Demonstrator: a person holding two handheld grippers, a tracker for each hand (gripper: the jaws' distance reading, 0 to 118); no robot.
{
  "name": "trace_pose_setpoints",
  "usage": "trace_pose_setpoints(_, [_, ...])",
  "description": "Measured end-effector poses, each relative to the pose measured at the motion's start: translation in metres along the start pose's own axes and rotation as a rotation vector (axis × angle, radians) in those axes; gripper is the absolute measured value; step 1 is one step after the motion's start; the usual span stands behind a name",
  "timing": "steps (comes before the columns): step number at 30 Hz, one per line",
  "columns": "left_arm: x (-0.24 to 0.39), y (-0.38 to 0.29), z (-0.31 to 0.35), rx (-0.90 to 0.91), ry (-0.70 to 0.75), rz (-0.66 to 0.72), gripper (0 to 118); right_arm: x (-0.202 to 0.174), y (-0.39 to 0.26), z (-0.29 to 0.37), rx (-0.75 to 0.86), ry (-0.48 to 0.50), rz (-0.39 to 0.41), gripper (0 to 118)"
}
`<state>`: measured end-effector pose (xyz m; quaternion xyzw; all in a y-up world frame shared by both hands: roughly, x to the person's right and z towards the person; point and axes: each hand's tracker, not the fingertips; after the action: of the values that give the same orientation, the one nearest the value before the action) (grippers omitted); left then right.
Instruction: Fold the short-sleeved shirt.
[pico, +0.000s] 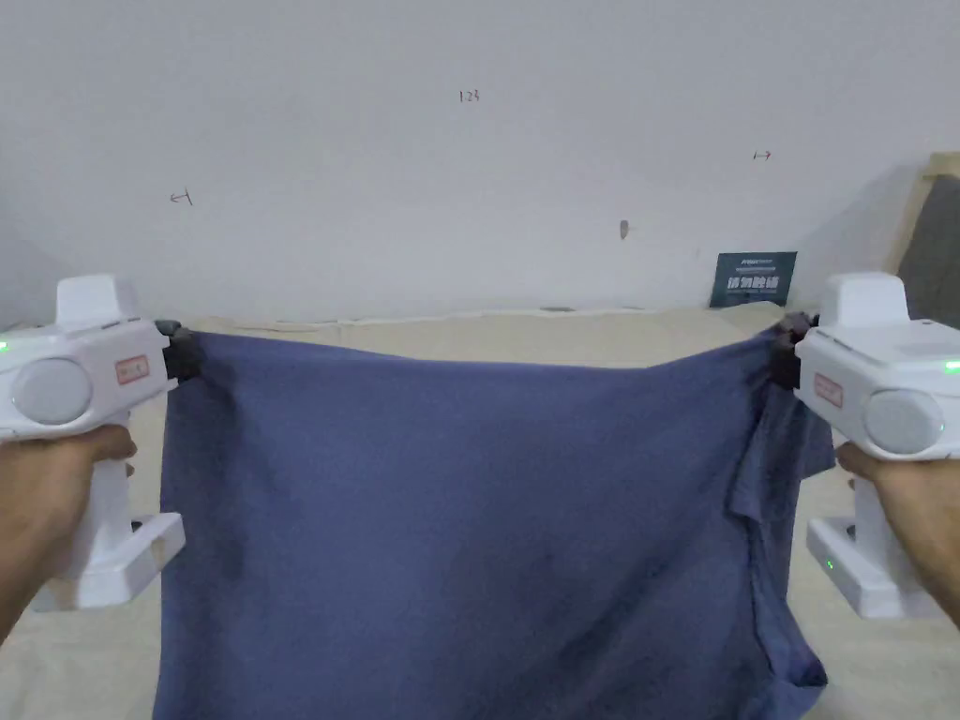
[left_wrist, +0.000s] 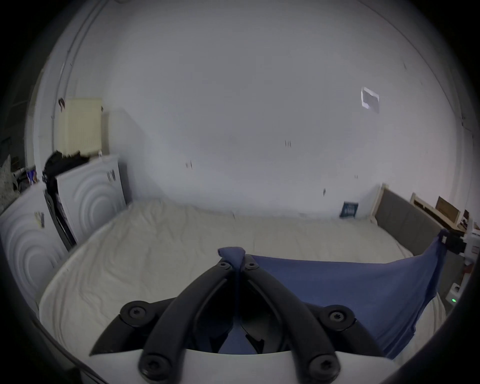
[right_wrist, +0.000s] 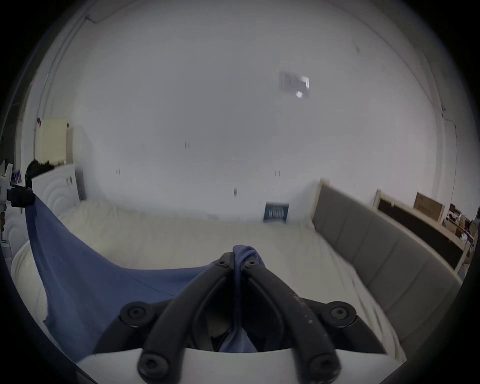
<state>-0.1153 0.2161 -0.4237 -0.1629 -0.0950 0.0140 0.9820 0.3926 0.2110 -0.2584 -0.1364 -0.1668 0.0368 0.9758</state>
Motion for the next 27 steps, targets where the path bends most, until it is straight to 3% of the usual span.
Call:
trace_pose_setpoints(8, [-0.009, 0.115, 0.013, 0.223, 0.068, 0.016, 3, -0.002, 0.121, -0.006, 0.253, 0.023, -0.002, 5])
trace_pose_setpoints(15, [-0.004, 0.167, -0.003, 0.326, 0.118, -0.022, 3, -0.004, 0.181, -0.013, 0.346, 0.024, -0.022, 5])
trace_pose_setpoints(21, [0.002, 0.167, -0.041, 0.344, 0.114, -0.005, 3, -0.007, 0.181, -0.036, 0.354, 0.015, -0.009, 5])
trace_pose_setpoints(27, [0.010, 0.113, -0.091, 0.269, 0.101, -0.010, 3, -0.005, 0.123, -0.080, 0.238, 0.020, -0.034, 5])
